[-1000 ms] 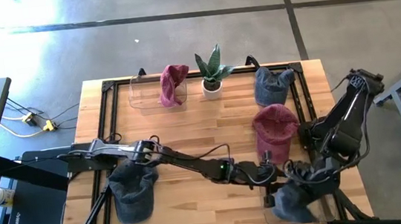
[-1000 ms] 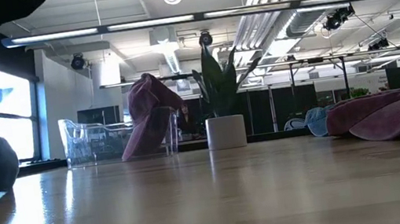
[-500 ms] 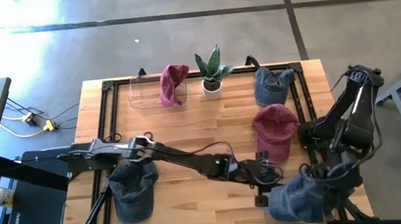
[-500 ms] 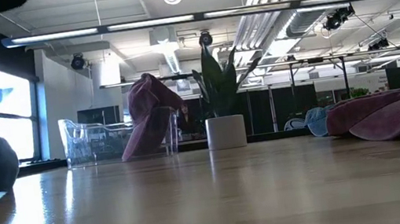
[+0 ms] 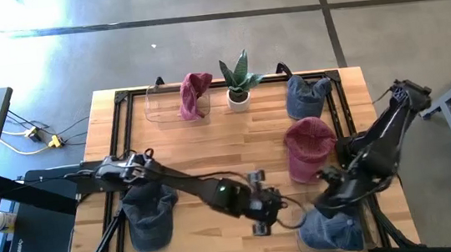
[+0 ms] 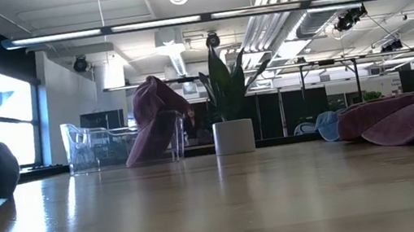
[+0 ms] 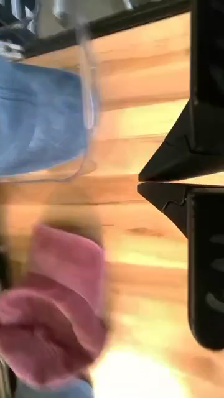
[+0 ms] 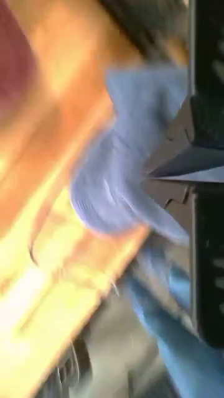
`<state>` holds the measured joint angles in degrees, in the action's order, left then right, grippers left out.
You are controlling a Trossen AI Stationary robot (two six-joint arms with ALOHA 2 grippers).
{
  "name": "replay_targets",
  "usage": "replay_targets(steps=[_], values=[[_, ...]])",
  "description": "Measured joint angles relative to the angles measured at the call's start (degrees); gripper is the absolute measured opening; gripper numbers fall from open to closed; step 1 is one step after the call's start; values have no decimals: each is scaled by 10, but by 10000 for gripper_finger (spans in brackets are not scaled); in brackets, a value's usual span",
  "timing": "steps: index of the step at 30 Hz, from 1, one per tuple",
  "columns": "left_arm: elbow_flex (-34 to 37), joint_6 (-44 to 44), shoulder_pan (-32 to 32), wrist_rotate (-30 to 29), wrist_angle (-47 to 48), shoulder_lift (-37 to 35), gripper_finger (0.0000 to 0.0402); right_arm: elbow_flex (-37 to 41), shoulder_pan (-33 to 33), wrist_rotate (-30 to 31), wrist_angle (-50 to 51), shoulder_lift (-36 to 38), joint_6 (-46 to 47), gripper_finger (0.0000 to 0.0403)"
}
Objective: Pick & Place hat
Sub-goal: Put the middle blue cap into the bottom transparent bin
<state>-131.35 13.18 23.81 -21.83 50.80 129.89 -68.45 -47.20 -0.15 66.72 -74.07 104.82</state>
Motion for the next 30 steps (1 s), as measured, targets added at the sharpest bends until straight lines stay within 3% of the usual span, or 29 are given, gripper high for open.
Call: replay_targets(steps=[3, 6, 9, 14, 17, 20, 23, 27, 30], values=[[-3, 39, 5, -32, 24, -10, 2, 8, 15, -51, 3, -26, -64, 13], [1, 66, 11, -79, 89, -33, 1, 64, 12, -120, -76, -35, -101, 8], [-3, 73, 11, -90, 114, -63, 1, 126, -1, -164, -138, -34, -96, 4], [-3, 91, 23, -121, 163, -96, 1, 178, -22, -229, -112, -21, -69, 3], [1, 107, 31, -135, 204, -114, 1, 163, -24, -223, -83, 3, -67, 4], [-3, 126, 34, -148, 231, -138, 1, 116, -23, -177, -43, 31, -76, 6], [-1, 143, 40, -150, 254, -154, 1, 86, -27, -152, -95, 53, -132, 2], [-1, 143, 40, -157, 262, -170, 1, 98, -47, -197, -205, 56, -227, 1], [-1, 143, 40, -174, 273, -177, 1, 137, -62, -226, -223, 43, -249, 1]])
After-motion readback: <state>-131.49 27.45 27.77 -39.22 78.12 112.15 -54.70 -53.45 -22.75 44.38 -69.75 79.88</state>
